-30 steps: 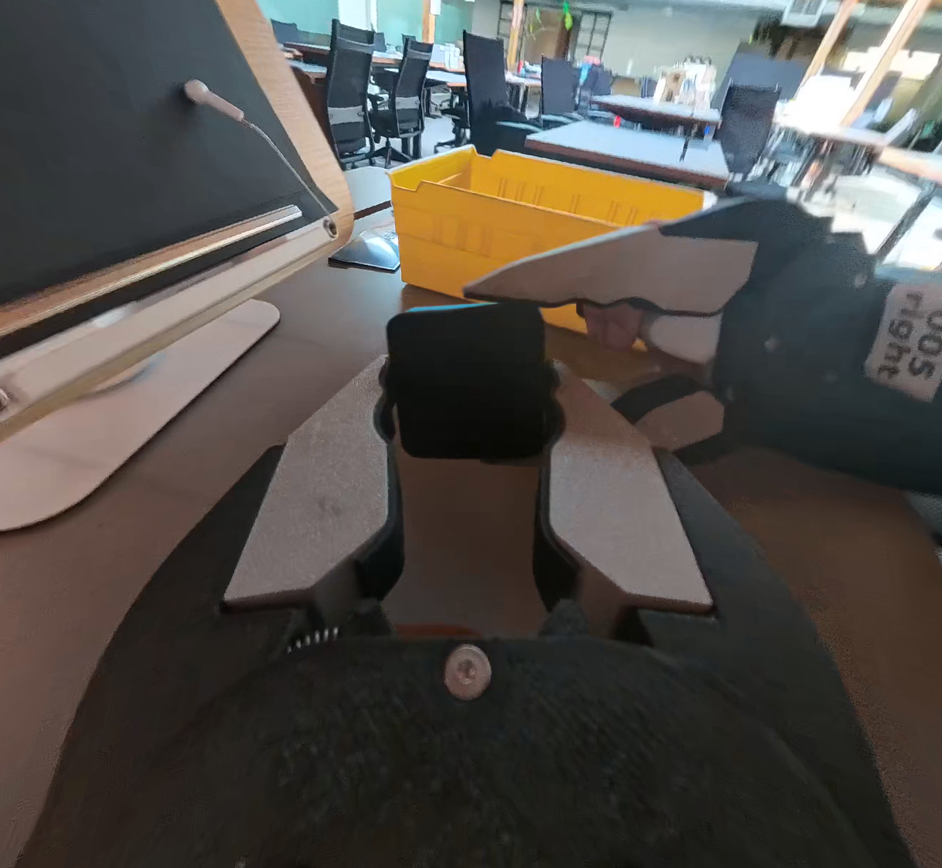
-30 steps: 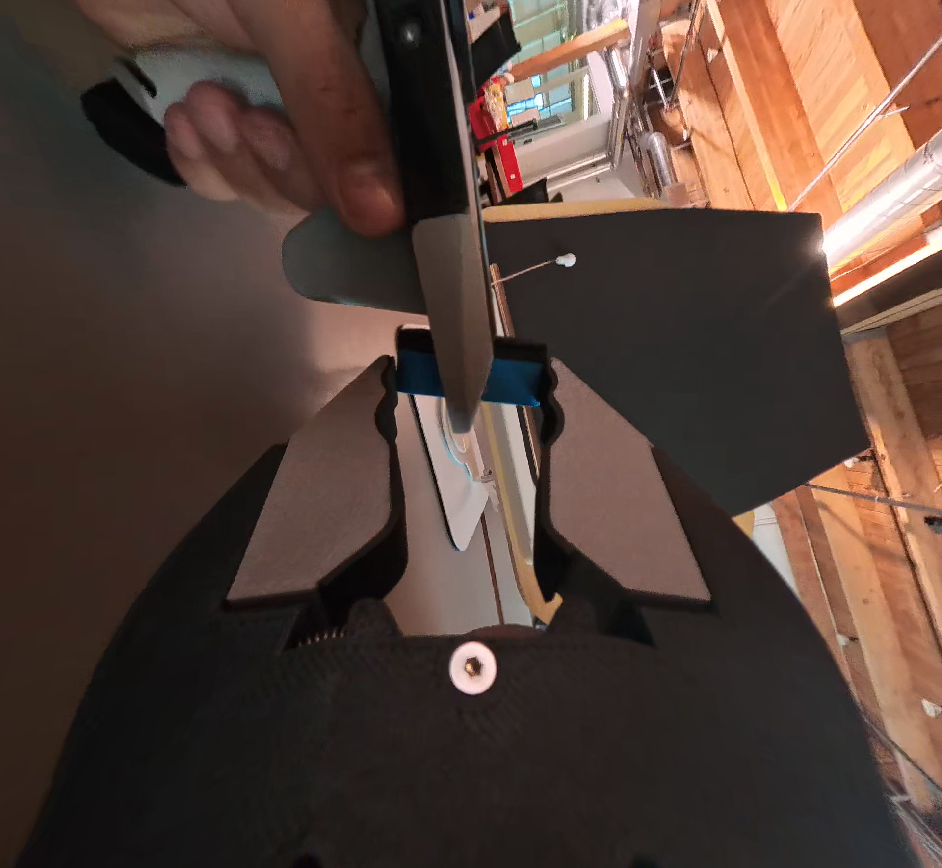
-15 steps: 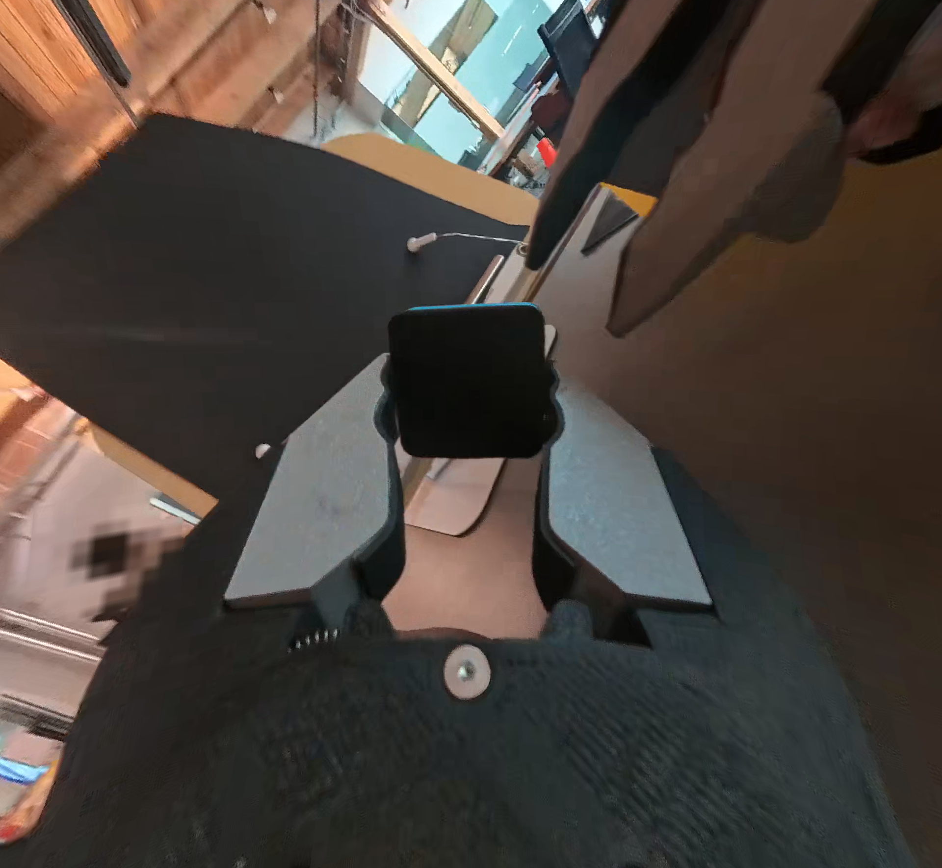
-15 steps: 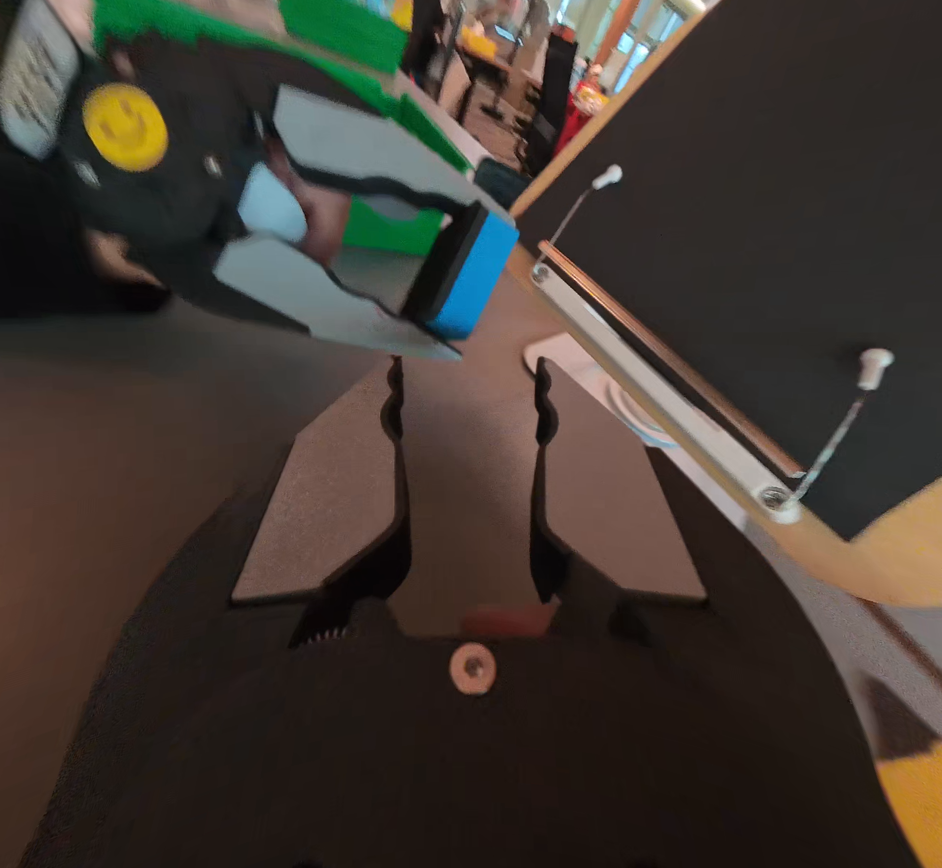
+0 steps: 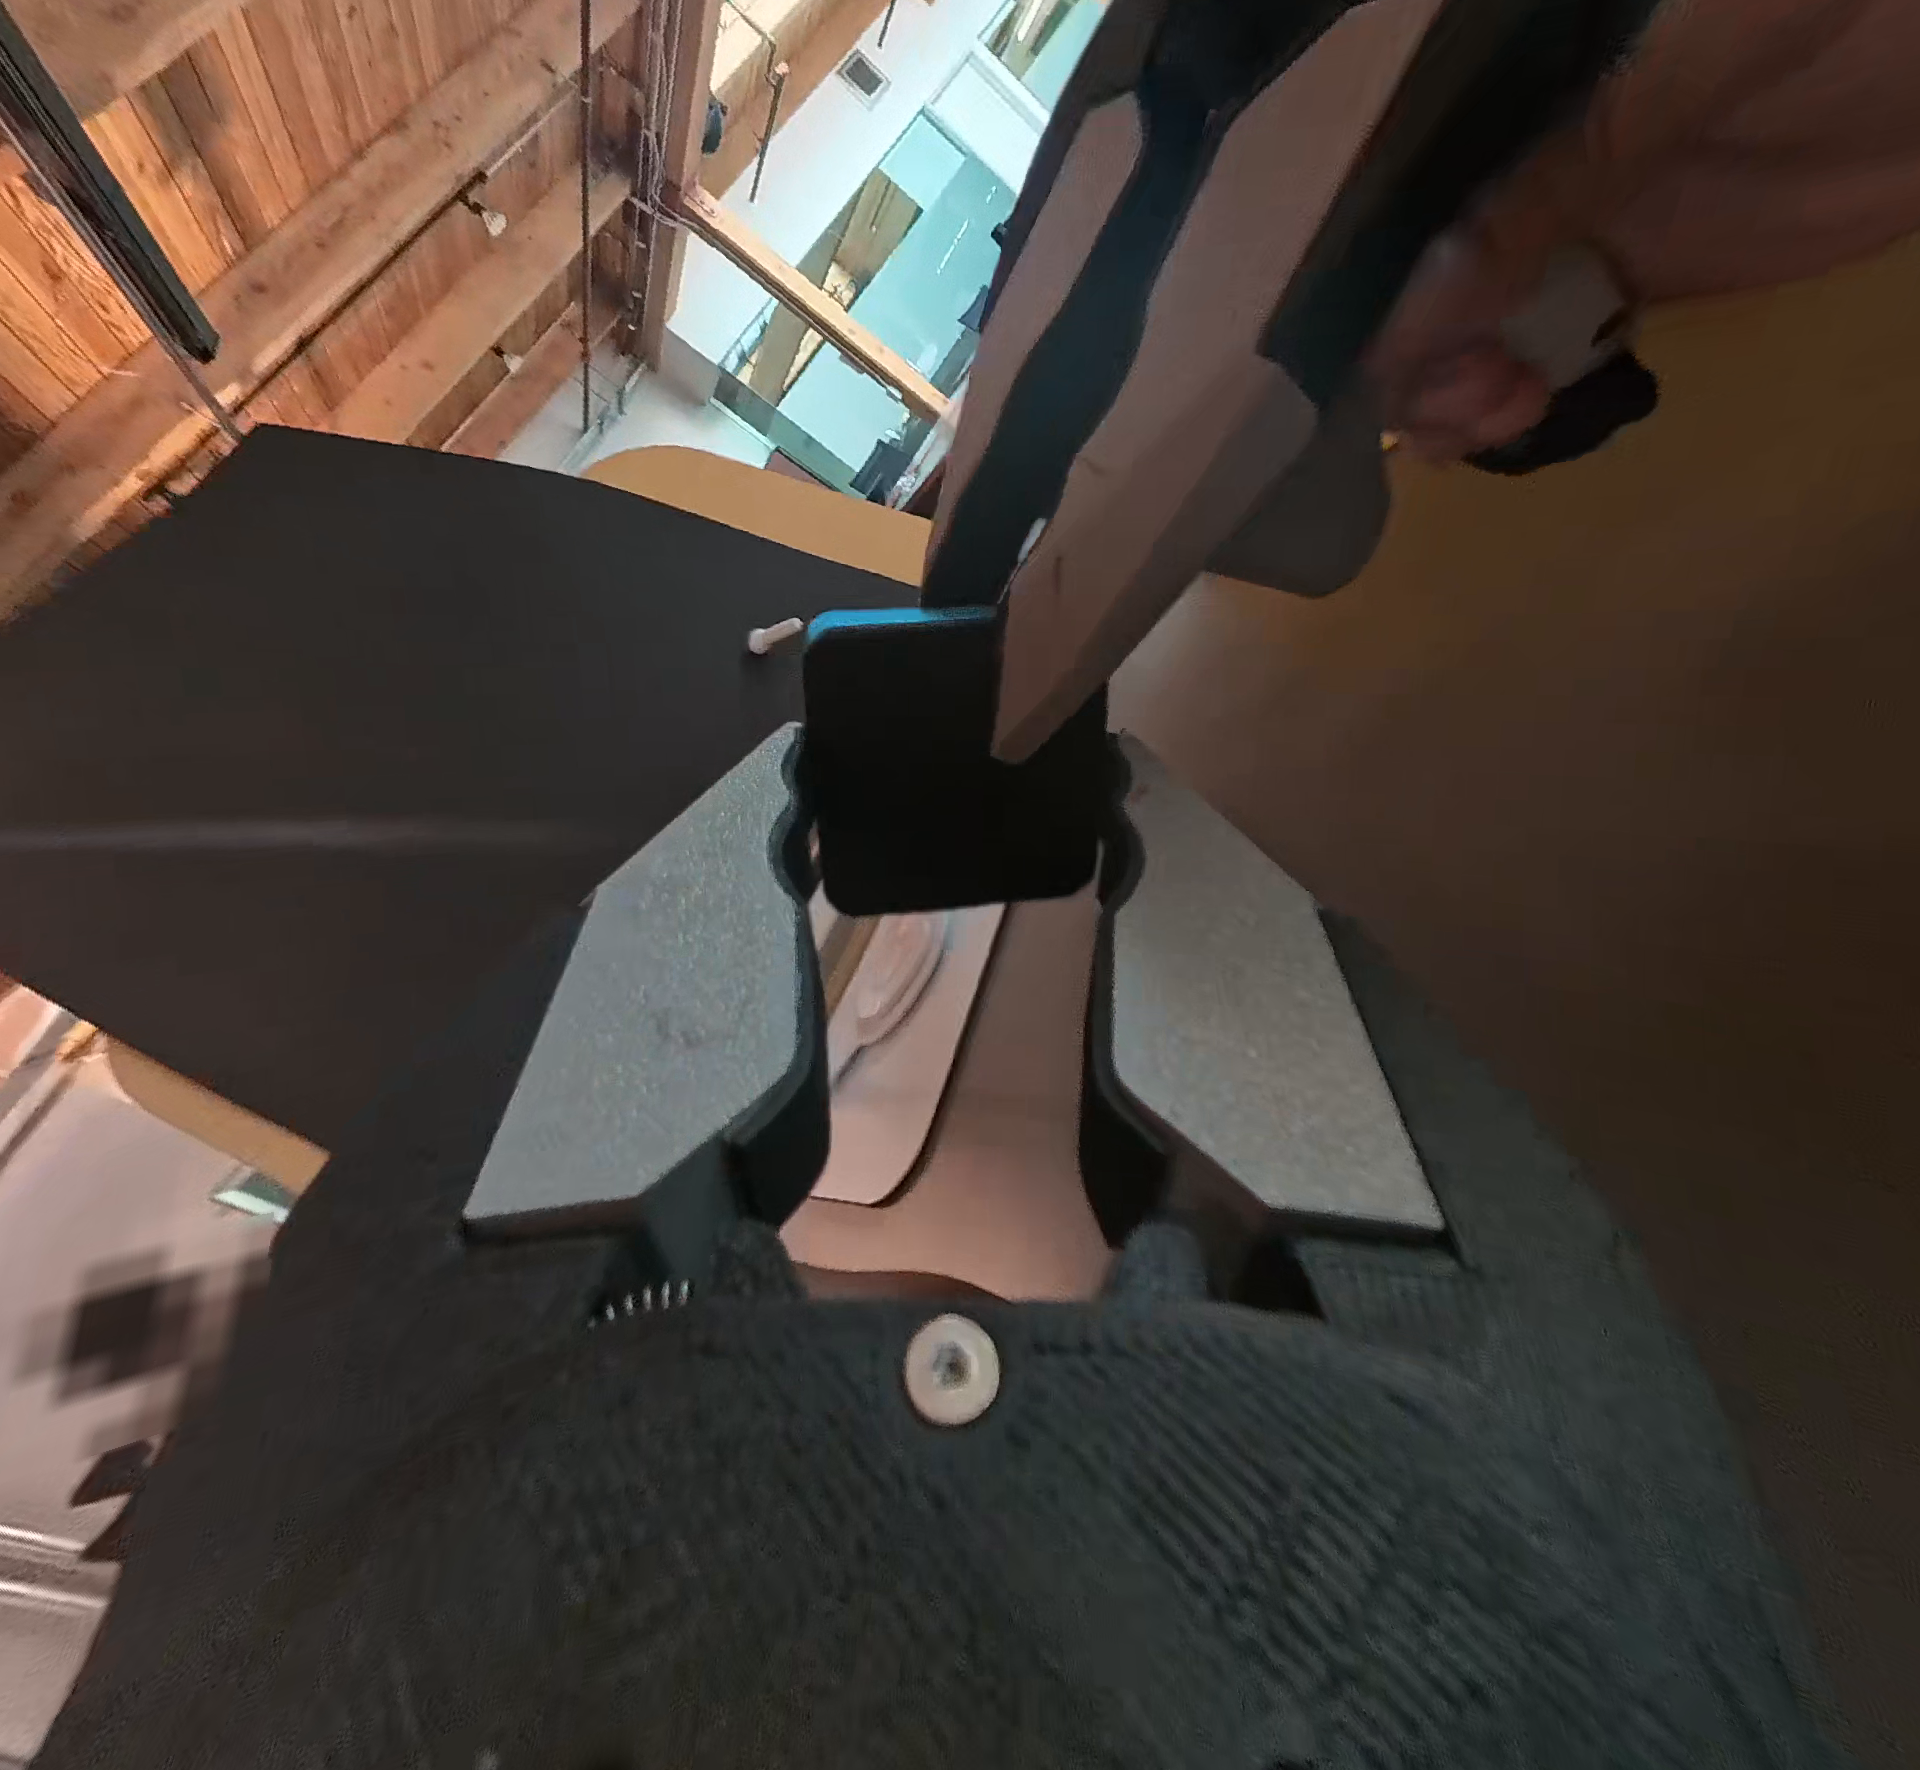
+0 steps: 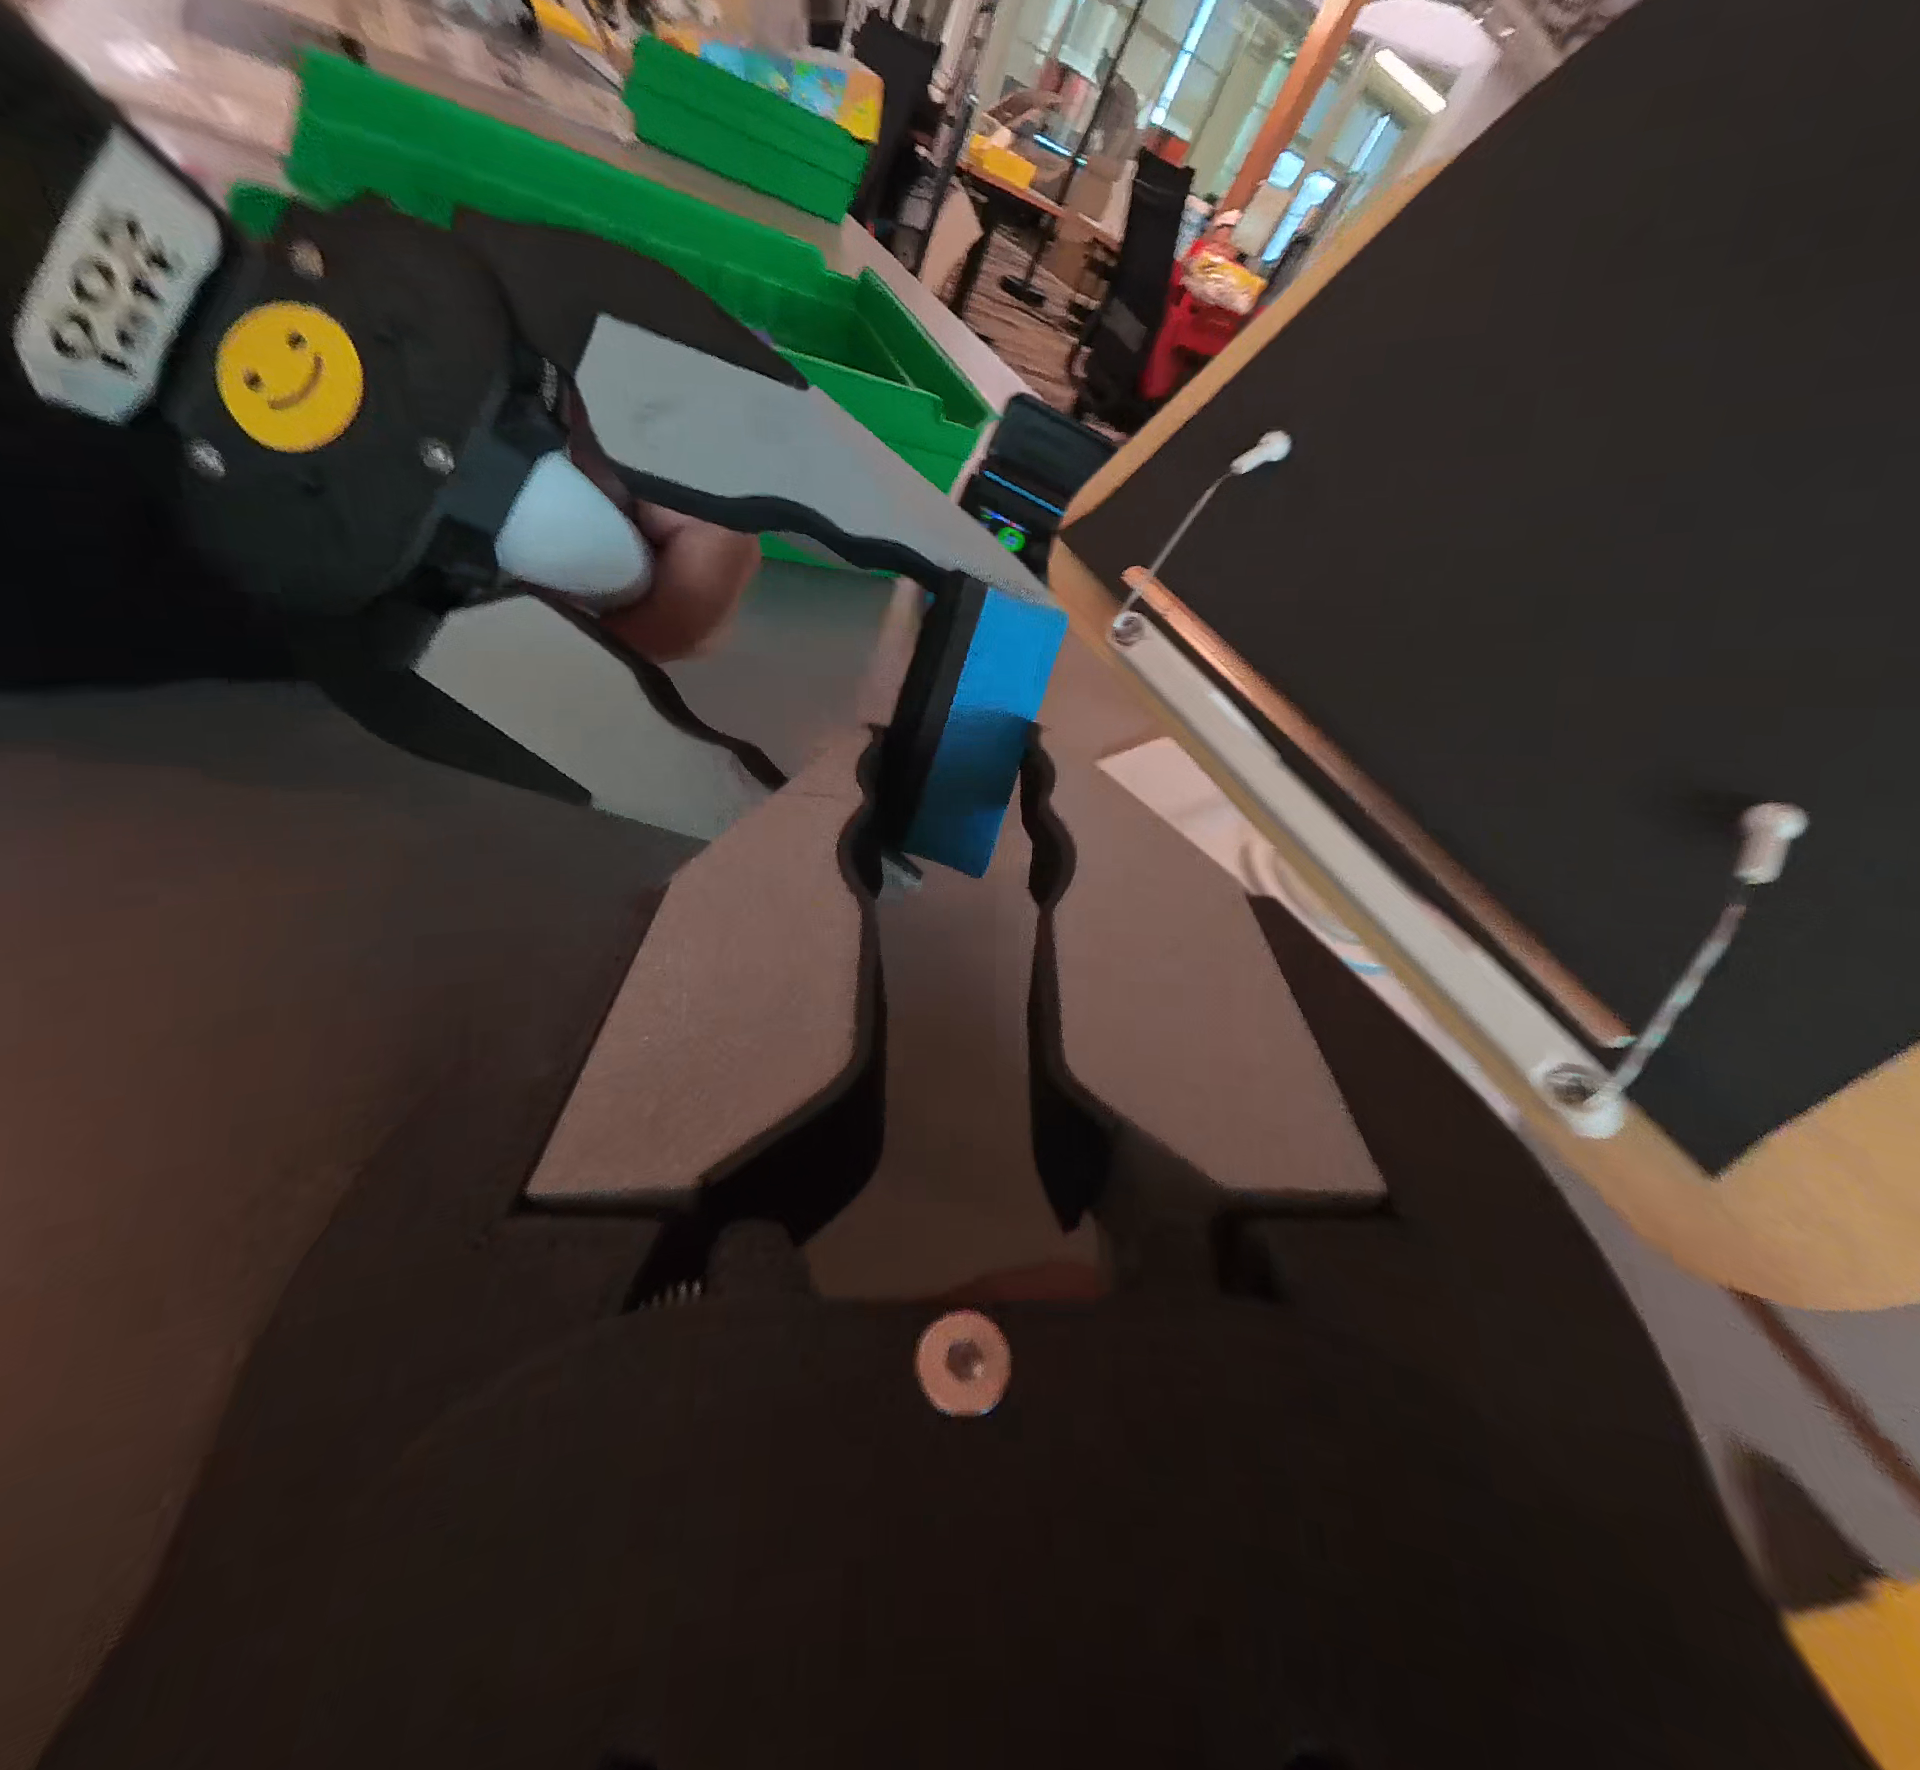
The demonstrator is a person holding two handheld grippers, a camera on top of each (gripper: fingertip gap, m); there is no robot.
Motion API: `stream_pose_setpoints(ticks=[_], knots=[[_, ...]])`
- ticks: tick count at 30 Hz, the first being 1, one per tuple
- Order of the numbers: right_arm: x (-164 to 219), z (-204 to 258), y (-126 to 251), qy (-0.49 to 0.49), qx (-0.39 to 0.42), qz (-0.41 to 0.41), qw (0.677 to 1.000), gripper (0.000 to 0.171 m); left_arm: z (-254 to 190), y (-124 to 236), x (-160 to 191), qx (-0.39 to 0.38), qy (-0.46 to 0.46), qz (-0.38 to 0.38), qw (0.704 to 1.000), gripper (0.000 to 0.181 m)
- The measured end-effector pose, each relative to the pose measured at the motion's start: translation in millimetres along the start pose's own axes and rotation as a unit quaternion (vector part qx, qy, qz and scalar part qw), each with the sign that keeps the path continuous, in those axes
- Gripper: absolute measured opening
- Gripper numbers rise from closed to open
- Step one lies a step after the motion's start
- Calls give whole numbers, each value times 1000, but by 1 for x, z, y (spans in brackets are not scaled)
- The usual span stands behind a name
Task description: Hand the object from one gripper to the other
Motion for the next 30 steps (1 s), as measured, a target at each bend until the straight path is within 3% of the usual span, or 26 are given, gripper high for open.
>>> stream_pose_setpoints(ticks=[4, 8, 11, 14, 23, 28, 30], knots=[[6, -17, 3, 124, 100, 42, 986, 22, 0, -1, 12, 22, 66, 14, 998, 44], [8, -33, 9, 226, 178, 74, 955, 22, -5, -3, 19, 93, 225, 14, 970, 51], [3, -40, 12, 303, 222, 81, 923, 22, -2, -3, 18, 133, 357, -6, 924, 63], [2, -47, 14, 358, 252, 96, 894, 22, 5, 0, 11, 175, 492, -36, 852, 74], [0, -23, -2, 521, 249, 105, 810, 22, 34, 5, 15, 184, 697, -107, 685, 59], [-3, -11, -10, 554, 250, 95, 788, 23, 24, 3, 17, 211, 718, -84, 658, 65], [-4, -8, -12, 566, 252, 97, 779, 23, 23, 2, 14, 218, 723, -91, 648, 60]])
Point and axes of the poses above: each gripper's, where its closed fingertips meet, y back along the fingers, x out of its underside, z = x × y across the jaws, the point moved 1 cm from there along y, back along the fingers, and after that the axes turned 5 degrees about -y, right-handed, at the moved point
